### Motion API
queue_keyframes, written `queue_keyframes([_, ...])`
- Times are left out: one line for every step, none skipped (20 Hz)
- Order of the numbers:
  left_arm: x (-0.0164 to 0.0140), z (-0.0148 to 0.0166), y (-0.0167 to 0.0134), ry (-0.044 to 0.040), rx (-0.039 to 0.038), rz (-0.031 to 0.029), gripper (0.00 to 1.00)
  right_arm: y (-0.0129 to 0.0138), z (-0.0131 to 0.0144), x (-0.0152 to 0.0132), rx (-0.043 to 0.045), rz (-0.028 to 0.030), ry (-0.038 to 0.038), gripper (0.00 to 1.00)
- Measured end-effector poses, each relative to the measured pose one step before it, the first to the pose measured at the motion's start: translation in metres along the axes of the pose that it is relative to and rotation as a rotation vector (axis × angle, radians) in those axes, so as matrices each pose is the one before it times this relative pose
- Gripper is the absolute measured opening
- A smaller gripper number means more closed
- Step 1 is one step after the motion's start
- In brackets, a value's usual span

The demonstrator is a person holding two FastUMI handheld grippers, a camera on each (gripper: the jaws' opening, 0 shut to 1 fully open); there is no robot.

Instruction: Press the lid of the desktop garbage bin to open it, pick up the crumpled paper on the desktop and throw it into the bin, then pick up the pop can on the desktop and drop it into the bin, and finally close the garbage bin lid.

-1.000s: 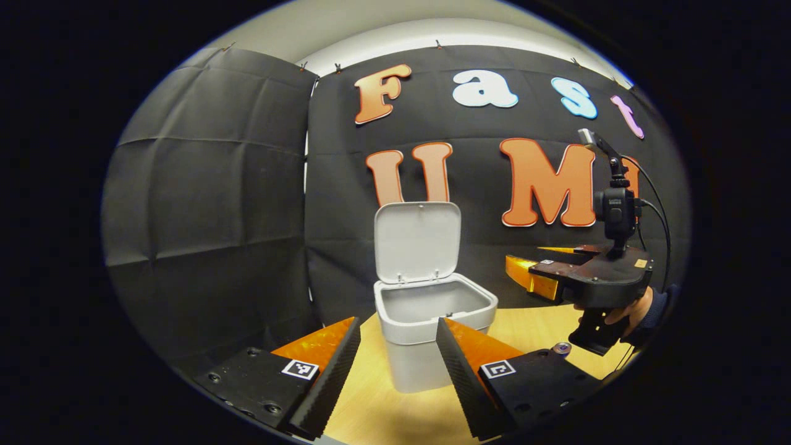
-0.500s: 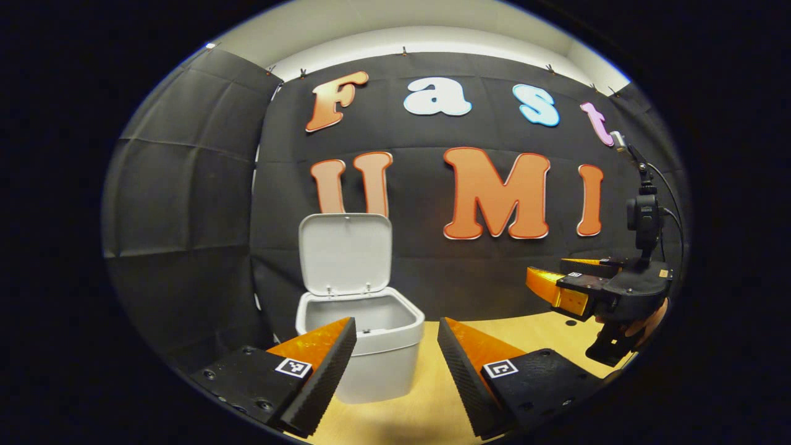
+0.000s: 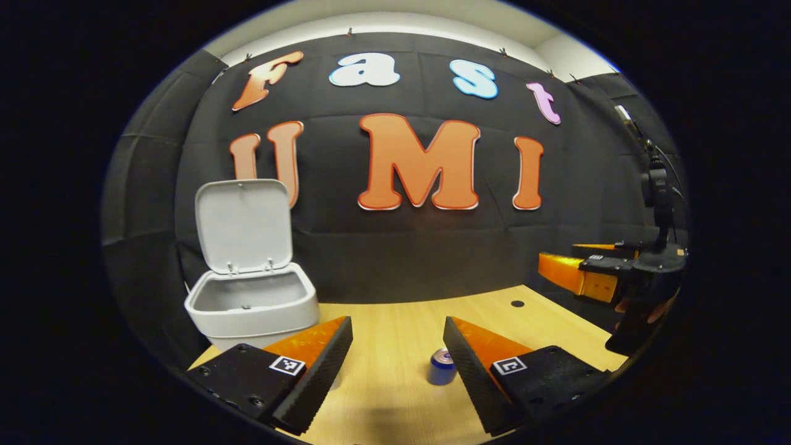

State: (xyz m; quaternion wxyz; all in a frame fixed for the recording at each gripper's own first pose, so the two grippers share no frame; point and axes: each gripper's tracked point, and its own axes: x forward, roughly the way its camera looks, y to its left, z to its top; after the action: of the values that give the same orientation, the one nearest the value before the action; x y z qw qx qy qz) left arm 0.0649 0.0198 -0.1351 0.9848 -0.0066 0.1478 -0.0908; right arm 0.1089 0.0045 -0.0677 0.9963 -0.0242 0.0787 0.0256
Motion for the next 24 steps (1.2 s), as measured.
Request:
queue_keyframes([0.00738, -0.01239, -0.01035, 0.02373, 0.00365, -0.02381, 0.94, -0.00799, -0.00233, -0.00504, -0.00059, -0.01219, 0.00699, 0.94])
queue_keyframes([0.00788, -0.00947, -0.01005, 0.01831, -0.00197, -0.01877, 0.94, -0.0072, -0.00107, -0.00421, -0.00002, -0.01506, 0.00482, 0.94])
queue_keyframes([0.00853, -0.01076, -0.00988, 0.02484, -0.00307, -0.02007, 0.94, -0.00639, -0.00061, -0.00485, 0.0025, -0.00876, 0.00531, 0.94])
queue_keyframes([0.00922, -0.01314, -0.00712, 0.02399, -0.00285, -0.01694, 0.94, -0.00591, -0.00178, -0.00327, -0.00097, -0.01189, 0.00457, 0.94])
queue_keyframes([0.01057, -0.01378, -0.00541, 0.02874, 0.0002, -0.00459, 0.94, -0.00606, -0.00238, -0.00301, -0.00251, -0.00862, 0.00595, 0.94])
queue_keyframes([0.00965, -0.01411, -0.00614, 0.03393, 0.00531, -0.01216, 0.94, -0.00576, -0.00206, -0.00395, -0.00341, -0.00818, 0.00767, 0.94])
queue_keyframes([0.01068, -0.01374, -0.00433, 0.03327, 0.00822, -0.01052, 0.95, -0.00586, -0.00186, -0.00296, -0.00402, -0.00829, 0.00677, 0.94])
queue_keyframes([0.01137, -0.0141, -0.00414, 0.0391, 0.00307, -0.00399, 0.95, -0.00418, -0.00296, -0.002, -0.00306, -0.00567, 0.01195, 0.94])
queue_keyframes([0.01086, -0.01623, -0.00603, 0.04811, -0.00426, -0.0075, 0.95, -0.00564, -0.00257, -0.00199, -0.00379, -0.00836, 0.00888, 0.94])
queue_keyframes([0.01215, -0.01466, -0.00557, 0.02949, -0.00139, -0.00626, 0.96, -0.00456, -0.00114, -0.00111, -0.00284, -0.00746, 0.00717, 0.94])
queue_keyframes([0.01285, -0.01093, -0.00178, 0.02294, -0.00152, 0.0, 0.96, -0.00537, -0.00114, -0.00114, -0.00522, -0.00803, 0.00551, 0.94])
queue_keyframes([0.0104, -0.00955, 0.00029, 0.02311, 0.00076, 0.00517, 0.96, -0.00504, 0.0, -0.00123, -0.0056, -0.00658, 0.00204, 0.94])
queue_keyframes([0.00997, -0.01026, -0.00004, 0.02459, -0.00145, 0.00655, 0.97, -0.00436, 0.00033, -0.00231, -0.00577, -0.00734, 0.00313, 0.94])
queue_keyframes([0.01023, -0.00875, -0.00259, 0.02789, -0.00734, -0.00456, 0.97, -0.00421, -0.00001, -0.00124, -0.00427, -0.00575, 0.00132, 0.94])
queue_keyframes([0.0058, -0.00871, -0.00325, 0.03009, -0.00839, -0.00158, 0.96, -0.00386, -0.00076, 0.0006, -0.00323, -0.00464, 0.00391, 0.94])
queue_keyframes([0.00652, -0.00406, -0.00121, 0.01737, -0.00571, 0.00043, 0.97, -0.00204, -0.00031, 0.00047, -0.00395, -0.00523, 0.00352, 0.94])
queue_keyframes([0.00396, -0.00011, 0.00168, 0.00399, 0.00073, 0.00746, 0.97, -0.00371, -0.00234, -0.00014, -0.00311, -0.00431, 0.00693, 0.94])
queue_keyframes([0.00491, 0.00066, 0.00115, 0.00065, 0.00599, 0.00797, 0.97, -0.00358, -0.00178, 0.00016, -0.00215, -0.00336, 0.00699, 0.94])
queue_keyframes([0.0069, -0.00237, 0.00087, 0.00688, 0.00811, 0.00692, 0.97, -0.00145, -0.00197, -0.00022, 0.00213, -0.00097, 0.00749, 0.94])
queue_keyframes([0.00784, -0.00174, -0.00001, 0.00831, 0.00841, 0.00414, 0.97, -0.0029, -0.00182, 0.00065, 0.00132, -0.00383, 0.00648, 0.94])
queue_keyframes([0.00664, -0.00283, 0.00017, 0.00981, 0.00581, 0.00446, 0.97, -0.00107, -0.00137, 0.00123, 0.00239, -0.00098, 0.00571, 0.94])
queue_keyframes([0.0043, -0.00081, -0.0009, 0.00714, 0.00504, 0.00139, 0.97, -0.00238, -0.00051, -0.00033, 0.00015, -0.0025, 0.00292, 0.94])
queue_keyframes([0.00523, -0.0019, -0.00038, 0.00771, 0.00191, -0.00196, 0.97, -0.00109, -0.00045, 0.00127, -0.00097, -0.00163, 0.00026, 0.94])
queue_keyframes([0.00498, -0.00059, -0.00099, 0.00545, 0.00105, -0.00296, 0.95, -0.0016, -0.00068, -0.00036, -0.00095, -0.00188, 0.0042, 0.94])
